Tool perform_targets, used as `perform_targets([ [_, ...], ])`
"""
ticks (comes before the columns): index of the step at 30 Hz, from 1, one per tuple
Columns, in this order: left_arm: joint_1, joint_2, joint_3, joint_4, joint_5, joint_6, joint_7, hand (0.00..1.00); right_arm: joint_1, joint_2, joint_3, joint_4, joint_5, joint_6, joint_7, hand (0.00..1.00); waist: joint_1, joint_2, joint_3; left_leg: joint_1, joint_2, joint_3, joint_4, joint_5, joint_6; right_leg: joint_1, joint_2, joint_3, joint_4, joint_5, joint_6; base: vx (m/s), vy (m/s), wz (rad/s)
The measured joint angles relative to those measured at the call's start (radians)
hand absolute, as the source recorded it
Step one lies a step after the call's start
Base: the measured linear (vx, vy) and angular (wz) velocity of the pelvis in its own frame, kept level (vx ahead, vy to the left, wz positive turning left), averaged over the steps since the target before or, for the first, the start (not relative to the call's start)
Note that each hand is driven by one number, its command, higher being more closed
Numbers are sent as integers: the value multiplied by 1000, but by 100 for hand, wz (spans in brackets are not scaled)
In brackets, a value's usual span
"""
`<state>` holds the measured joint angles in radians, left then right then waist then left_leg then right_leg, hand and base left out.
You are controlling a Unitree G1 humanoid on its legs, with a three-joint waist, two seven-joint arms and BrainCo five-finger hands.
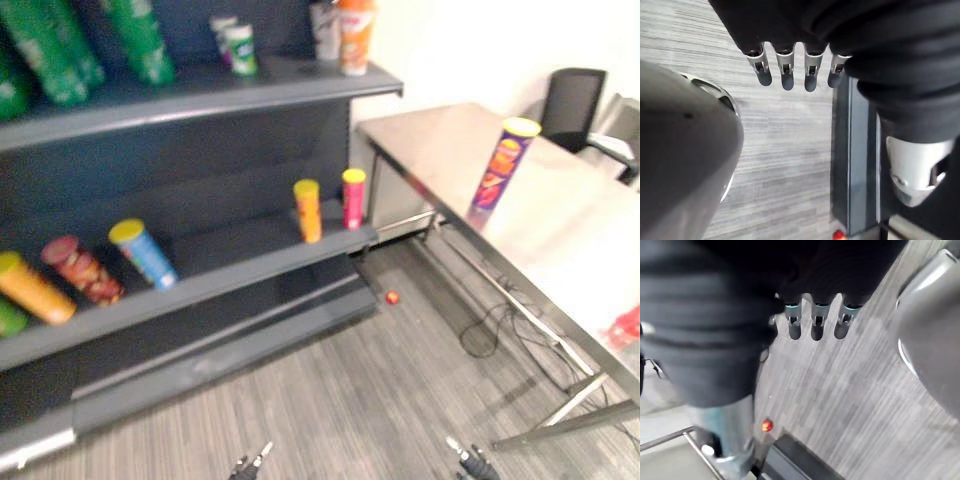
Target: Put the gum and the chips on the shelf.
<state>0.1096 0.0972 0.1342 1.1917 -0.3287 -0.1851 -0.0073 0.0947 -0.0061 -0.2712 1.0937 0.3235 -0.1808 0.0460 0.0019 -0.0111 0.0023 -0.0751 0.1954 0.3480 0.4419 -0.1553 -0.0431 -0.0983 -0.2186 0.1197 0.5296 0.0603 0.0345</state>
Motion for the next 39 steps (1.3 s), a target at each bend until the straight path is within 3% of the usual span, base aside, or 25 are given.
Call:
perform_targets([
  [1, -1, 12, -11, -5, 2, -4, -5, 0, -1, 1, 15, -3, 0, -1, -2, 0, 4, -22, 6, -30, -20, -9, 68, -34, -12, -2, -59, -77, 15, 32, 0, 47, 146, -85],
  [2, -1, -7, -32, -1, 30, -2, -7, 0, -3, -29, 47, -16, 0, -1, -3, 0, -5, 19, -7, 24, -65, -27, -203, 35, 18, -11, -92, -181, 26, 40, -12, 9, 167, -85],
  [3, -2, -18, -53, 0, 37, -1, -8, 0, -6, -53, 51, -24, 0, -2, -2, 0, -11, 43, -1, 57, -54, 4, -239, 8, 23, -27, -109, -224, 46, 17, 2, -29, 113, -79],
  [4, -7, -16, -75, 3, 40, 4, -7, 0, -22, -58, 78, -23, -1, 1, 1, 0, -20, 57, 6, 87, -72, 34, -293, 5, 24, -54, -134, -300, 78, -90, 37, 104, -36, -97],
  [5, -15, -17, -79, 0, 37, 7, -7, 0, -46, -58, 91, -24, -2, 1, 7, 0, -18, 55, 28, 109, -52, 76, -305, 5, 24, -77, -107, -374, 81, -189, 49, 115, -94, -113],
  [6, -30, -17, -79, 4, 37, 13, -7, 0, -61, -55, 92, -25, -4, 1, 7, 0, -12, 69, 54, 127, -32, 100, -307, 5, 23, -79, -68, -430, 53, -237, 49, 95, -146, -114],
  [7, -34, -16, -80, 7, 40, 18, -8, 0, -68, -51, 99, -27, -9, 0, 7, 0, -12, 71, 62, 143, -15, 126, -310, 8, 19, -71, -28, -479, -24, -244, 45, 75, -148, -95],
  [8, -35, -12, -80, 13, 40, 20, -10, 0, -68, -49, 115, -28, -10, 0, 7, 0, -10, 57, 67, 160, -13, 145, -315, 7, 17, -50, 0, -524, -127, -221, 45, 91, -160, -85],
  [9, -46, -4, -79, 14, 43, 20, -12, 0, -63, -43, 124, -26, -10, -1, 7, 0, -10, 19, 77, 195, -31, 165, -329, 5, -1, -12, 6, -575, -197, -182, 9, 105, -178, -71],
  [12, -62, -38, -101, 23, 81, 21, -23, 0, -43, -74, 123, -17, -10, -2, 3, 0, -30, 54, 97, 255, -14, 170, -388, 30, -51, 3, 33, -635, -180, -194, -14, 118, -147, -32],
  [14, -63, -47, -100, 23, 83, 22, -28, 0, -33, -80, 121, -15, -10, -1, 0, 0, -28, 60, 102, 273, -11, 172, -408, 40, -68, 9, 36, -657, -170, -201, -25, 71, -101, -12],
  [17, -65, -45, -97, 17, 90, 22, -37, 0, -32, -75, 122, -12, -8, 0, 0, 0, -26, 50, 107, 272, -13, 180, -408, 45, -76, 44, 60, -658, -269, -197, -19, 7, -44, -6],
  [21, -62, -35, -86, -1, 72, 24, -36, 0, -45, -65, 123, -8, -3, 0, 3, 0, -24, 39, 115, 259, -15, 220, -392, 56, -93, 87, 105, -629, -449, -109, 1, -66, 24, -26],
  [27, -66, -32, -74, -9, 68, 35, -30, 0, -18, -66, 96, -7, 11, 0, 0, 0, -30, 35, 127, 246, -28, 246, -340, 66, -104, 79, 92, -595, -467, -93, 7, -61, 32, -20],
  [30, -70, -24, -54, -20, 67, 35, -27, 0, -18, -67, 66, 12, 17, 1, 1, 0, -29, 23, 137, 168, 12, 246, -128, 66, -104, 63, 75, -558, -442, -101, -5, -18, -23, -31],
  [31, -72, -25, -47, -22, 65, 34, -23, 0, -17, -69, 45, 22, 32, 1, 3, 0, -29, 31, 141, 127, 62, 242, 20, 68, -106, 67, 82, -539, -438, -109, -16, -2, -27, -71],
  [32, -72, -30, -46, -21, 59, 34, -19, 0, -15, -78, 33, 23, 33, 1, 3, 0, -27, 43, 146, 89, 123, 238, 166, 89, -99, 73, 107, -503, -435, -117, -26, 9, -18, -86],
  [33, -73, -33, -42, -22, 57, 34, -18, 0, -15, -83, 29, 25, 33, 1, 3, 0, -27, 52, 148, 73, 147, 223, 228, 115, -94, 80, 118, -482, -434, -119, -31, 62, 0, -108],
  [34, -75, -34, -30, -22, 45, 34, -19, 0, -7, -85, 6, 28, 39, 1, 2, 0, -28, 48, 156, 29, 167, 163, 324, 207, -90, 95, 130, -440, -437, -123, -36, 132, 28, -111],
  [35, -74, -31, -19, -21, 33, 24, -18, 0, 0, -86, -27, 44, 41, 2, 1, 0, -26, 47, 156, -7, 161, 99, 396, 222, -85, 104, 125, -392, -445, -131, -48, 173, 50, -111],
  [36, -75, -33, -13, -20, 31, 22, -18, 0, -1, -90, -48, 57, 42, 6, 0, 0, -27, 48, 156, -21, 155, 74, 410, 167, -85, 105, 124, -368, -449, -136, -56, 174, 51, -110],
  [37, -77, -31, -3, -20, 27, 21, -19, 0, 6, -98, -112, 92, 47, 11, -10, 0, -28, 42, 161, -49, 129, 43, 407, 65, -78, 121, 120, -316, -464, -138, -59, 141, 36, -84],
  [39, -76, -29, 0, -22, 21, 20, -20, 0, 26, -99, -175, 114, 48, 21, -15, 0, -26, 36, 165, -62, 108, 15, 318, 10, -78, 151, 112, -276, -479, -139, -56, 138, 43, -79],
])
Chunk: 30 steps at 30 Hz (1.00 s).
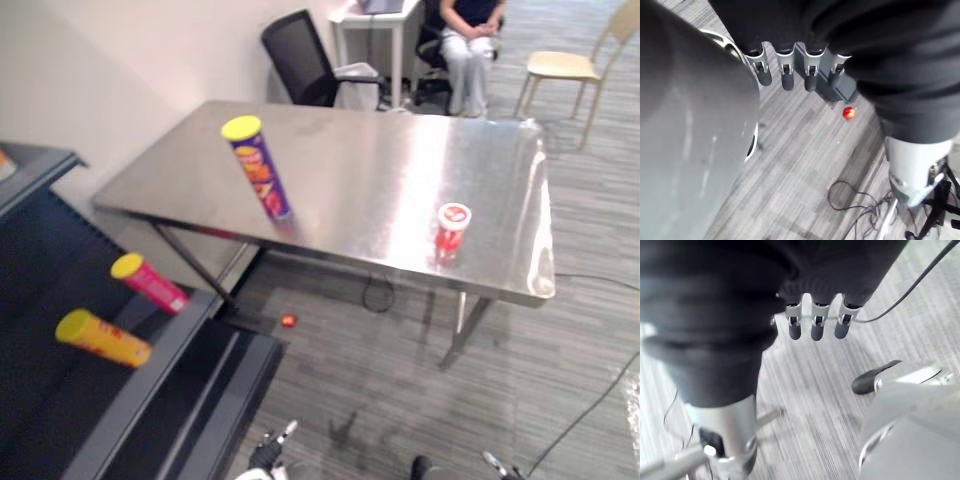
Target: Put the gum and the chips on the shelf.
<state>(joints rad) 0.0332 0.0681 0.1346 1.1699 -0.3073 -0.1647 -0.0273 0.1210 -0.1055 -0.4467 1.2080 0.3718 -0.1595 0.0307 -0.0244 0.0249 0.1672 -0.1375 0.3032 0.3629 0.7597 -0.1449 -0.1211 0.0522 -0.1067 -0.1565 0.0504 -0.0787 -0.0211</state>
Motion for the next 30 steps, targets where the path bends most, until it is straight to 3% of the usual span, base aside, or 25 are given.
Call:
perform_targets([
  [2, 2, 0, 0, 0, -2, 0, -1, 0, 8, -1, -45, 15, 0, 9, 0, 0, -2, 0, 0, 3, -14, -43, -141, -5, -4, 8, -4, 40, 0, -9, 14, 127, 119, -76],
  [4, 2, 0, 12, 2, -2, 0, -6, 0, 9, 2, -102, 18, -1, 16, -1, 0, -3, 0, 0, 7, -49, -151, -394, 4, -1, 6, -20, 100, 1, -21, 39, 153, 238, -85],
  [6, 6, -5, 19, 5, -1, 1, -16, 0, 18, -2, -131, 17, -17, 16, 0, 0, -5, 4, -2, 23, -81, -213, -547, 46, 8, 10, -42, 133, 2, -31, 87, 189, 330, -56],
  [7, 12, -13, 22, 6, 0, 1, -18, 0, 25, -7, -135, 15, -20, 16, 0, 0, -5, 18, -9, 28, -90, -238, -610, 79, 21, 13, -47, 141, 2, -37, 118, 284, 464, -45],
  [8, 15, -28, 27, 13, -2, 1, -19, 0, 39, -20, -137, 15, -20, 16, 1, 0, -5, 46, -15, 36, -87, -261, -650, 128, 7, 22, -43, 149, 1, -38, 153, 316, 459, -40],
  [9, 13, -15, 40, 13, -2, 1, -20, 0, 33, 8, -142, 19, -22, 20, 5, 0, -6, 16, -23, 62, -136, -231, -637, 104, -4, 42, -92, 144, 0, -32, 175, 267, 347, -39],
  [11, 30, 11, 48, 13, -1, 0, -19, 0, 25, 51, -143, 22, -25, 24, 8, 0, 1, -27, -41, 91, -180, -179, -633, 73, 6, 42, -143, 105, 4, -29, 173, 214, 209, -53],
  [13, 31, 26, 31, 28, 9, 4, -18, 0, 20, 67, -146, 21, -41, 24, 13, 0, -10, -37, -61, 112, -211, -156, -634, 50, 24, 44, -173, 104, 1, -6, 173, 214, 200, -36],
  [16, 29, 25, -1, 56, 27, 3, -19, 0, 18, 65, -146, 21, -48, 24, 16, 0, -12, -13, -86, 136, -226, -128, -657, 35, 37, 38, -177, 104, -17, 63, 173, 190, 181, -25],
  [20, 28, 34, -23, 60, 54, 3, -19, 0, -6, 67, -144, 24, -49, 24, 21, 0, -15, -11, -95, 166, -222, -92, -679, 34, 39, 25, -173, 108, -33, 98, 184, 147, 37, -47],
  [21, 28, 37, -51, 60, 54, 2, -17, 0, -25, 61, -133, 26, -48, 24, 22, 0, -1, -6, -100, 198, -198, -63, -689, 35, 38, 21, -150, 45, -54, 133, 181, 106, -96, -90],
  [30, 27, 33, -33, 57, 57, 2, -20, 0, -29, 38, -133, 46, -49, 24, 35, 0, 1, -12, -95, 212, -201, -69, -747, 48, 26, 19, -143, -40, -90, 133, 181, -49, -61, -13],
])
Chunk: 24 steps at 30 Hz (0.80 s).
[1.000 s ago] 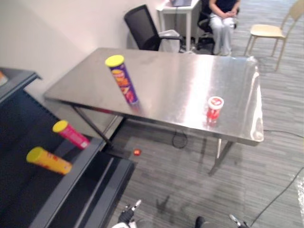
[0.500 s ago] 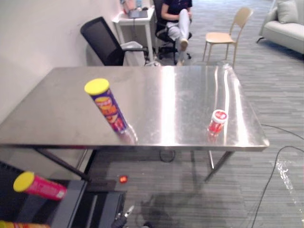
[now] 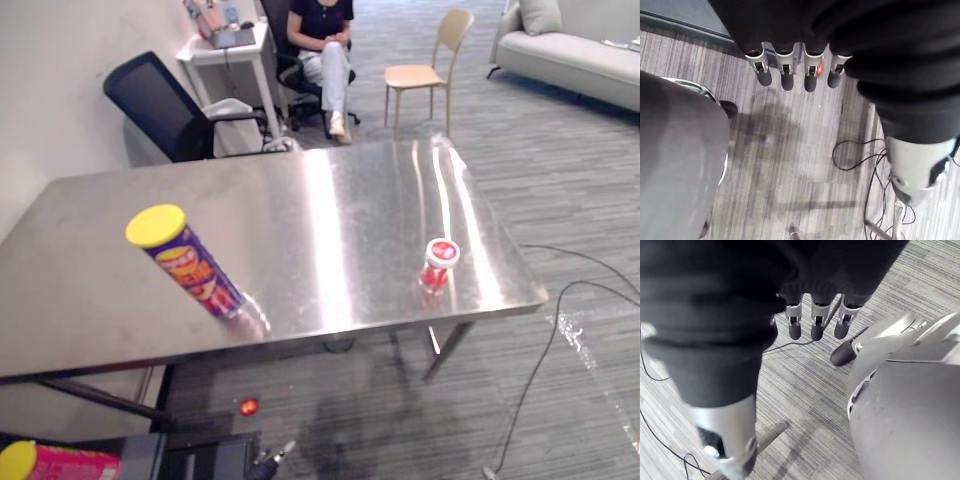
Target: Put the gum and the chips on the shelf.
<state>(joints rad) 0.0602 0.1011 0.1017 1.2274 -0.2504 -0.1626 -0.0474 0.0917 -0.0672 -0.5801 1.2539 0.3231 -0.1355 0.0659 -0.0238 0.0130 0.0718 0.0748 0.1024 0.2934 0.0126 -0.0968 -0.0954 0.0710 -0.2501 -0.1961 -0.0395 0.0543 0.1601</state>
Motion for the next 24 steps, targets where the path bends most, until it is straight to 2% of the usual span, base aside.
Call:
perform_targets([
  [4, 2, 1, 52, 1, 32, 1, -3, 0, 0, -1, -47, 0, 10, 0, 10, 0, 2, -13, 0, 19, -12, 9, -55, 41, -5, -2, 0, -28, -20, -14, -12, -145, -78, -12],
  [6, 5, -2, 73, 4, 37, 4, -4, 0, 1, -6, -103, 0, 10, 0, 10, 0, 2, -15, -2, 29, -14, 15, -107, 80, -8, -23, 6, -31, -16, -32, -4, -130, -91, -7],
  [11, 19, -17, 132, 2, 38, 12, -4, 0, 10, -29, -163, -1, 32, 1, 9, 0, 4, -11, -7, 30, -2, 8, -114, 90, -15, -25, 16, -39, -8, -50, -8, -82, -53, 2],
  [18, 30, -12, 177, 1, 38, 13, -3, 0, -28, -54, -278, -34, 107, 0, -19, 0, 10, -27, -26, 16, -3, 3, -114, 90, -15, -28, 16, -42, -12, -40, -6, 12, -2, 4],
  [21, 37, -11, 177, -6, 38, 13, -2, 0, -32, -85, -243, -169, 111, 0, -47, 0, 9, -28, -29, 16, -3, 6, -114, 87, -19, -28, 16, -41, -12, -39, -6, 52, 3, -1],
  [24, 51, -11, 157, -28, 38, 13, 1, 0, -28, -135, -120, -489, 40, -13, -120, 0, 1, -25, -31, 16, -3, 13, -114, 84, -22, -31, 16, -37, -13, -40, -7, 38, -3, -4],
])
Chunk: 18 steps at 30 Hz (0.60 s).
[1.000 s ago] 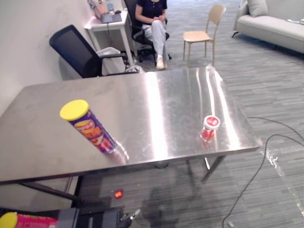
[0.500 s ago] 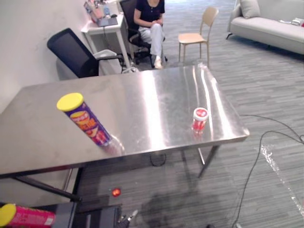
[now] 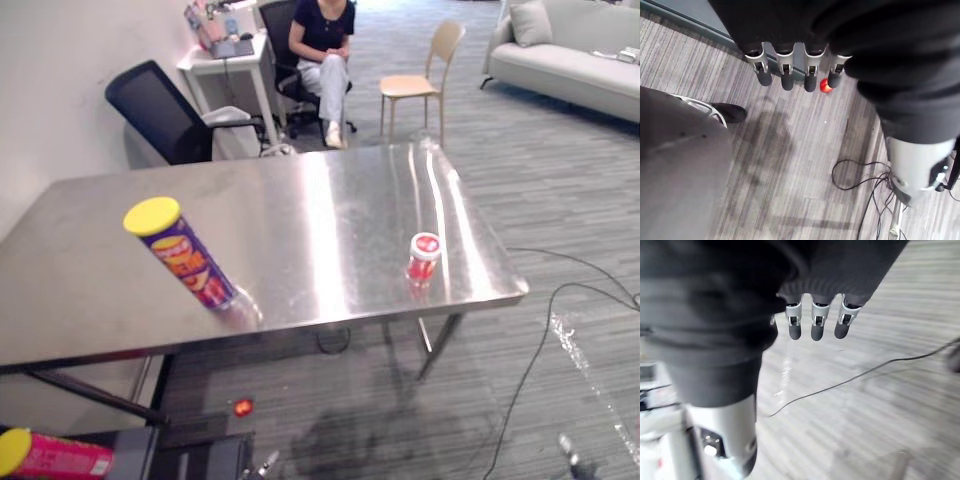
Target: Put the gum and the chips on the shelf.
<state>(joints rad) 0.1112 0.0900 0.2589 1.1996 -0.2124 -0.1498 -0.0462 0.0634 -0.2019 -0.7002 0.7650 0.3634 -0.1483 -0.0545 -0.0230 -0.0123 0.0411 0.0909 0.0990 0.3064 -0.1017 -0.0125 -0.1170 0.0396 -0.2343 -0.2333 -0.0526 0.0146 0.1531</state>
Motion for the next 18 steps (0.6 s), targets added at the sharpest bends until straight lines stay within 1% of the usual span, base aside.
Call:
perform_targets([
  [1, 3, 0, -8, -9, 0, 0, 0, 0, 0, -10, 21, -61, -26, -7, -11, 0, -1, 0, 0, 0, 0, 4, 0, 0, 0, 0, 0, 1, 0, 0, 0, 15, -5, -5],
  [3, 4, 0, -49, -34, 0, -2, 0, 0, -4, -44, 80, -286, -147, -34, -51, 0, 1, 6, -7, 0, 1, 7, 0, 0, 0, -1, 2, 1, -1, 0, 0, 0, 0, 0],
  [6, 10, 3, -72, -55, 0, -2, 0, 0, -32, -55, 112, -390, -248, -47, -67, 0, 3, 1, -14, -2, 1, 4, 0, 0, 0, -2, 2, 0, -2, 0, 0, 0, 0, 0],
  [10, 11, 16, -108, -60, 0, -2, -1, 0, -28, -55, 143, -458, -288, -49, -65, 0, 1, -4, -19, -10, 0, -9, 2, 0, 0, -6, 1, -4, -2, 0, 0, -8, -6, 3],
  [12, 16, 18, -116, -59, 16, -1, -3, 0, 3, -58, 176, -568, -317, -49, -28, 0, -3, -2, -33, -23, 0, -9, 6, 0, 0, -22, 2, -3, 0, 0, 0, 0, 0, 0],
  [13, 16, 20, -117, -61, 37, -1, -3, 0, 25, -76, 202, -621, -328, -55, -4, 0, -3, -3, -37, -22, 0, -10, 6, 0, 0, -21, 2, -3, 1, 0, 0, 0, 0, 0],
  [14, 16, 22, -119, -61, 40, -1, -4, 0, 31, -82, 210, -641, -328, -59, 12, 0, -3, -3, -39, -22, 0, -11, 6, 0, 0, -20, 2, -3, 1, 0, 0, 0, 0, 0],
  [15, 16, 25, -129, -61, 40, -1, -6, 0, 40, -96, 224, -673, -327, -72, 44, 0, -3, -5, -45, -21, 0, -12, 6, 0, 0, -20, 2, -4, 1, 0, 0, 0, 0, 0],
  [18, 16, 31, -139, -61, 42, -1, -9, 0, 45, -106, 267, -704, -324, -77, 89, 0, -4, -10, -49, -20, 0, -14, 7, 0, 0, -20, 2, -4, 4, 0, 0, 0, 0, 0],
])
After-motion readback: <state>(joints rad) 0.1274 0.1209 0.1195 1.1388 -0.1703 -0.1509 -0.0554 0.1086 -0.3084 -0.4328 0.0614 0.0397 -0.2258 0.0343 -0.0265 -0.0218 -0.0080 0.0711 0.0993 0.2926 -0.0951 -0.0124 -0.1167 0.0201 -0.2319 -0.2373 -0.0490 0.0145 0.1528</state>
